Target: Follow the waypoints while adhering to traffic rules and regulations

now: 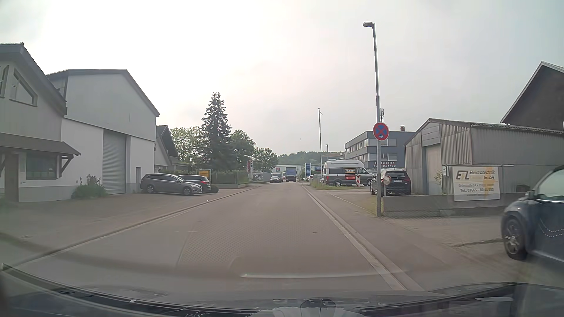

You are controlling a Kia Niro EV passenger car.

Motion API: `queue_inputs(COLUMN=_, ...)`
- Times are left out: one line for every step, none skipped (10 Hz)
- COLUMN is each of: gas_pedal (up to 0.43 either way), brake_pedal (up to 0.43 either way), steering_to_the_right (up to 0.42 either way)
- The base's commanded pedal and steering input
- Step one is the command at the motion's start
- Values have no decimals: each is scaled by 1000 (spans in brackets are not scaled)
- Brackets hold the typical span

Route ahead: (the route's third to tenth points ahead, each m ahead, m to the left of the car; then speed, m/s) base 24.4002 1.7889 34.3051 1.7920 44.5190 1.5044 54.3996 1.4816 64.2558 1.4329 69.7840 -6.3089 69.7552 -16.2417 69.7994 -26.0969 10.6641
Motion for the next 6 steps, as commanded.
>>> queue_inputs(gas_pedal=28, brake_pedal=0, steering_to_the_right=-2)
queue_inputs(gas_pedal=28, brake_pedal=0, steering_to_the_right=-2)
queue_inputs(gas_pedal=28, brake_pedal=0, steering_to_the_right=-2)
queue_inputs(gas_pedal=28, brake_pedal=0, steering_to_the_right=-3)
queue_inputs(gas_pedal=28, brake_pedal=0, steering_to_the_right=-3)
queue_inputs(gas_pedal=28, brake_pedal=0, steering_to_the_right=-3)
